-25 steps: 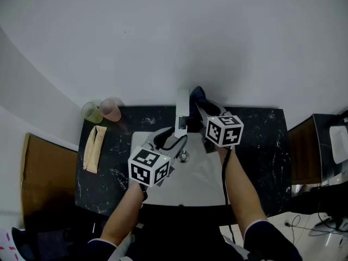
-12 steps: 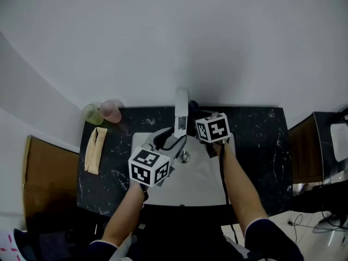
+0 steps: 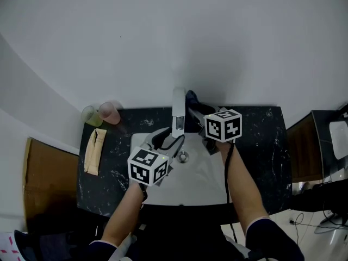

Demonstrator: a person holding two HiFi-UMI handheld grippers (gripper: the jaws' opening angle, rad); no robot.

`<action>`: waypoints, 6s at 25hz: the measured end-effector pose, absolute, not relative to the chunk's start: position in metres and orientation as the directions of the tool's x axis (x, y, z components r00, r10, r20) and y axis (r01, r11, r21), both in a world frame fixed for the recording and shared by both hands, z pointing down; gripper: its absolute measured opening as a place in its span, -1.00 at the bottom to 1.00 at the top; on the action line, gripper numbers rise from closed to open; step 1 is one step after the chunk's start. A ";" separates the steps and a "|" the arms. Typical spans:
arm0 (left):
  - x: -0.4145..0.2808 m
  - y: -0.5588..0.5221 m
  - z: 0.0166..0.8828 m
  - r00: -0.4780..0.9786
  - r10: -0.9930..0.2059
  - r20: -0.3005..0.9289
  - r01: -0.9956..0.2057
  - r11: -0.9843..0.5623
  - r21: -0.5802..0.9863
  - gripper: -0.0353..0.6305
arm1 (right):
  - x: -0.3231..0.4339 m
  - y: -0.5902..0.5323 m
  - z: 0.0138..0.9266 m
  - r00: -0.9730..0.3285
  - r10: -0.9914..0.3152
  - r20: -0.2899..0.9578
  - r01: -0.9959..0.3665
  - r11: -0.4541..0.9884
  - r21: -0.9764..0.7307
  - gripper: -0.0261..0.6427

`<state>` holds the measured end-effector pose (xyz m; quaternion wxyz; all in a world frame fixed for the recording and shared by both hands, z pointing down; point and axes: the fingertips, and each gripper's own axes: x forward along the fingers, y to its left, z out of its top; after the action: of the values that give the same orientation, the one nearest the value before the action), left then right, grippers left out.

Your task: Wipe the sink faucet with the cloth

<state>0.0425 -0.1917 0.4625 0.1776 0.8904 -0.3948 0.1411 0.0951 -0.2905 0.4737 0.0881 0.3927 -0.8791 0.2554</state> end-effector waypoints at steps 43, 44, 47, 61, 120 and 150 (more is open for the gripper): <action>0.044 -0.191 0.462 0.625 -0.672 0.398 -0.770 -0.615 0.171 -0.29 | 0.090 -0.267 0.547 -0.596 -0.512 0.619 -0.776 0.567 -0.278 -0.61; 0.044 -0.190 0.462 0.623 -0.672 0.400 -0.771 -0.614 0.170 -0.29 | 0.090 -0.263 0.548 -0.596 -0.506 0.624 -0.774 0.569 -0.278 -0.61; 0.044 -0.191 0.463 0.621 -0.670 0.407 -0.772 -0.614 0.166 -0.29 | 0.084 -0.251 0.550 -0.611 -0.461 0.644 -0.750 0.598 -0.283 -0.61; 0.045 -0.191 0.463 0.627 -0.672 0.394 -0.768 -0.616 0.172 -0.29 | 0.062 -0.245 0.556 -0.650 -0.362 0.667 -0.665 0.697 -0.270 -0.61; 0.047 -0.192 0.462 0.630 -0.690 0.355 -0.771 -0.611 0.182 -0.30 | 0.062 -0.253 0.443 -0.674 -0.490 0.552 -0.484 0.858 0.171 -0.62; 0.040 -0.171 0.469 0.628 -0.657 0.417 -0.754 -0.646 0.116 -0.47 | 0.053 -0.184 0.446 -0.662 -0.358 0.658 -0.402 0.911 0.090 -0.63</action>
<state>0.0401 -0.1714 0.4690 0.1414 0.8910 -0.3960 0.1711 0.0533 -0.1838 0.4459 0.3539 0.2086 -0.9112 0.0314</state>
